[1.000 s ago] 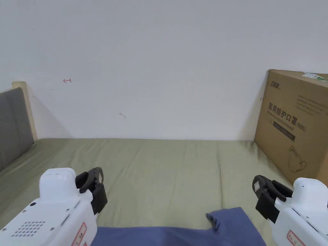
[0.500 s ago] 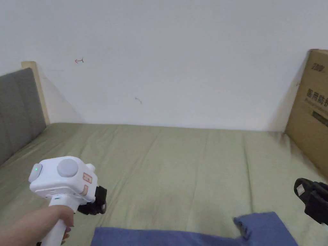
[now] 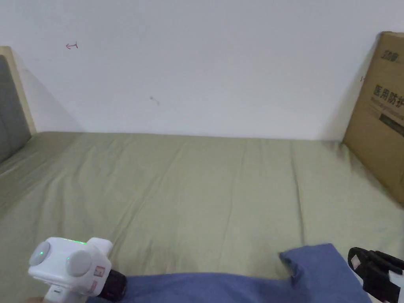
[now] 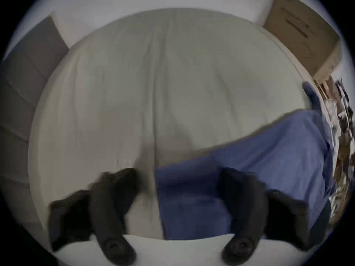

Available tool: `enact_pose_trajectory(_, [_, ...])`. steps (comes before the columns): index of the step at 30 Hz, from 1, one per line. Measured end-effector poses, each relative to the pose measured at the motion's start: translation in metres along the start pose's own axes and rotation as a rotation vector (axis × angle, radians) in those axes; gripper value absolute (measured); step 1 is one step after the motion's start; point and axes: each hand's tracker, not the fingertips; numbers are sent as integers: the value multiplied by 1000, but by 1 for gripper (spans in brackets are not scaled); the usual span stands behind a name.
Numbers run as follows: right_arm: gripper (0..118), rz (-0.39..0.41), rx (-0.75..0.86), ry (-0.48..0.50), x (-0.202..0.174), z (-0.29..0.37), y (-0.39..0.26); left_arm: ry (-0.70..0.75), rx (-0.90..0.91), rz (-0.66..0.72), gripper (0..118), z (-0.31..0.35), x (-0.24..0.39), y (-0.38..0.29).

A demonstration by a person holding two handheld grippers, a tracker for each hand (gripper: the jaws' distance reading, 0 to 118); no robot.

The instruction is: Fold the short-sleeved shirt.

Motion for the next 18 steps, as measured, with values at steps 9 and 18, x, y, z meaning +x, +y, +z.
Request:
enact_pose_trajectory(9, [68, -123, -346, -111, 78, -98, 21, -86, 177, 51, 2, 119, 4, -22])
enact_pose_trajectory(18, [99, -146, -769, -280, 133, -203, -27, -90, 173, 79, 3, 128, -14, -30])
